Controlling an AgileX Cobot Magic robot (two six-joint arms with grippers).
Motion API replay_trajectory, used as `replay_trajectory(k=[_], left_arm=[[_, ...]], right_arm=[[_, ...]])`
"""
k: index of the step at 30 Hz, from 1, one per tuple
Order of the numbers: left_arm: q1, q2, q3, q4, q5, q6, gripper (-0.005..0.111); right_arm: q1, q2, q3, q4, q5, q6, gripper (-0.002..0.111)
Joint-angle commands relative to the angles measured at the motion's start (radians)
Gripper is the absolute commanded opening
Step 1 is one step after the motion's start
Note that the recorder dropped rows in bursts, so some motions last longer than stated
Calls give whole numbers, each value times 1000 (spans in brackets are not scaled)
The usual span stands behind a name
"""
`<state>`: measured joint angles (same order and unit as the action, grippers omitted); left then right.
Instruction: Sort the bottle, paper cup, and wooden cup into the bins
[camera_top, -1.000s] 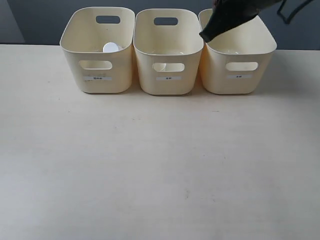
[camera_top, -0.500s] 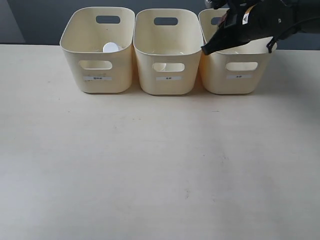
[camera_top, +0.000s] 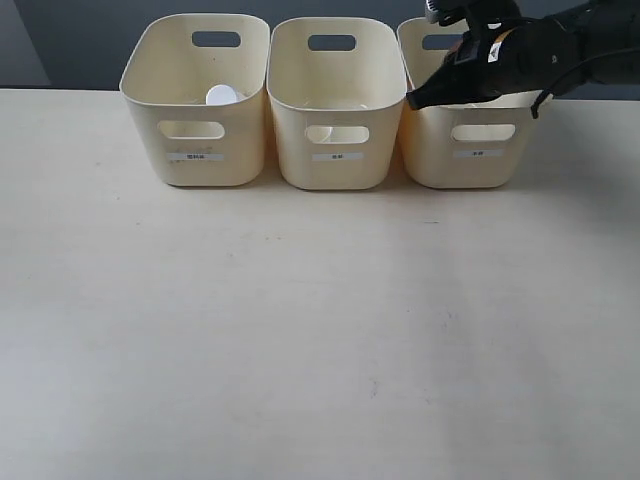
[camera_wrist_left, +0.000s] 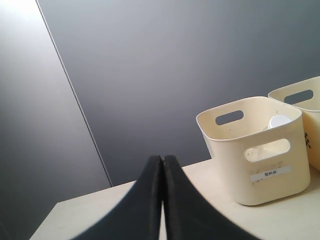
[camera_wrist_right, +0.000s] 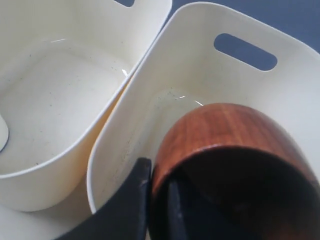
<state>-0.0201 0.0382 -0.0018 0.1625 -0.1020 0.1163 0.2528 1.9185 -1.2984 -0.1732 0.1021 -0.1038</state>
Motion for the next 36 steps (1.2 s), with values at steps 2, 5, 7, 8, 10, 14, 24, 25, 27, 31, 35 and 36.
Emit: replay_trajectory(k=[2,5,7,8,10,14,24,25,27,31,35,36], left_arm=[[-1,-2,2,0,-5,-2,0],[-1,-2,2,0,-5,-2,0],[-1,-2,2,0,-5,-2,0],[-1,-2,2,0,-5,-2,0],[-1,-2,2,0,-5,-2,0],[-1,-2,2,0,-5,-2,0],[-1,-2,2,0,-5,-2,0],[-1,-2,2,0,-5,-2,0],[-1,-2,2,0,-5,-2,0],[-1,-2,2,0,-5,-2,0],[-1,-2,2,0,-5,-2,0],[-1,-2,2,0,-5,-2,0]], right_arm=[[-9,-6,0,6,8,3,-1],[-9,-6,0,6,22,3,0],[-9,-6,0,6,30,3,7],[-9,-6,0,6,30,3,13],[-9,-6,0,21,30,3,26],[-9,-6,0,29,30,15,35],[-9,-131,46,17,25,21,23],[-9,-161,62,15,22,21,20],[-9,-221,97,1,22,21,12],[-9,-378,199,-20,17,21,-1],[-9,-533,298,-19,17,21,-1],[-9,-577,322,-6,17,26,-1]])
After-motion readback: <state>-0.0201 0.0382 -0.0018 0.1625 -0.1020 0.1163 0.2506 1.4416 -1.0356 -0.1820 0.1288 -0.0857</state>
